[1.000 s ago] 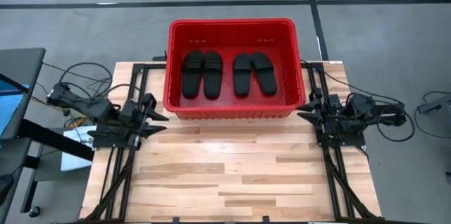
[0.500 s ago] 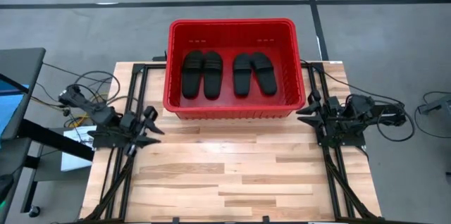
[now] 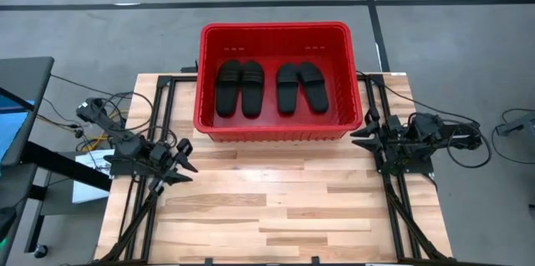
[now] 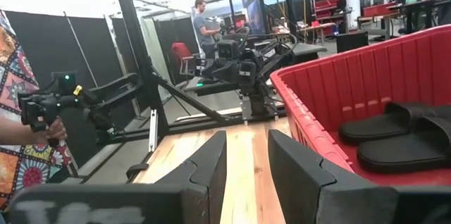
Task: Pick and place slides into bin
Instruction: Return to Home Position
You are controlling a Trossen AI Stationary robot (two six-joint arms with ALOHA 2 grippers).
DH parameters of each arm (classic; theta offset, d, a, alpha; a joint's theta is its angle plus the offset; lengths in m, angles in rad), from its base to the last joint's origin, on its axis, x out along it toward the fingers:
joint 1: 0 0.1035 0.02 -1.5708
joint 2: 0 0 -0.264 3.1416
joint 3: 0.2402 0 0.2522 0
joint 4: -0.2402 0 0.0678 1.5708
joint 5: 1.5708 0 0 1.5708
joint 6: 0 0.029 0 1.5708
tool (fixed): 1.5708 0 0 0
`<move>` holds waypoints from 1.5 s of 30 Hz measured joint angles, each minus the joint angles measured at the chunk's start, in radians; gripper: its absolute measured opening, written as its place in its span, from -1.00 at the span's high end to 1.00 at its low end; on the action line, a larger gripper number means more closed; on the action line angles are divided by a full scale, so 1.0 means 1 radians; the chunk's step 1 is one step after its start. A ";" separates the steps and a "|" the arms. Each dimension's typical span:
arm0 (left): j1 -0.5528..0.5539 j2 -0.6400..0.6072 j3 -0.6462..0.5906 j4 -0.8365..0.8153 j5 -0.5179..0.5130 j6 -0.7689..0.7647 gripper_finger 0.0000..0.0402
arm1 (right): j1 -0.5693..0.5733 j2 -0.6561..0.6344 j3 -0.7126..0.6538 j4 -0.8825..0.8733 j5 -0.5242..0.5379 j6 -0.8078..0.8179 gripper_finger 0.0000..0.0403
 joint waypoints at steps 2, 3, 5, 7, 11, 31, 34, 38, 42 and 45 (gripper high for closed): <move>-0.016 0.000 -0.024 0.048 -0.021 -0.006 0.38 | 0.000 0.000 0.000 -0.005 0.000 0.007 0.52; -0.024 0.000 -0.023 0.053 -0.032 -0.005 0.38 | 0.000 0.000 0.000 -0.009 -0.001 0.010 0.52; -0.043 0.000 -0.023 0.054 -0.063 0.000 0.38 | 0.000 0.000 0.000 -0.020 -0.007 0.021 0.52; -0.058 0.000 -0.023 0.057 -0.083 0.014 0.38 | 0.000 0.000 0.000 -0.034 -0.025 0.026 0.52; -0.080 0.000 -0.023 0.067 -0.130 0.027 0.38 | 0.000 0.000 -0.028 -0.007 -0.048 0.035 0.52; -0.089 0.000 -0.023 0.097 -0.193 0.060 0.38 | 0.068 -0.001 -0.146 0.190 -0.107 0.014 0.52; -0.089 0.000 -0.023 0.097 -0.193 0.060 0.37 | 0.098 0.000 -0.130 0.145 -0.118 0.031 0.52; -0.089 0.000 -0.023 0.097 -0.193 0.059 0.37 | 0.136 0.000 -0.078 0.103 -0.119 0.011 0.52; -0.089 0.000 -0.023 0.093 -0.188 0.049 0.38 | 0.180 0.000 -0.052 0.083 -0.141 0.040 0.52; -0.089 0.000 -0.023 0.079 -0.187 0.037 0.38 | 0.224 0.000 -0.064 0.097 -0.156 0.101 0.52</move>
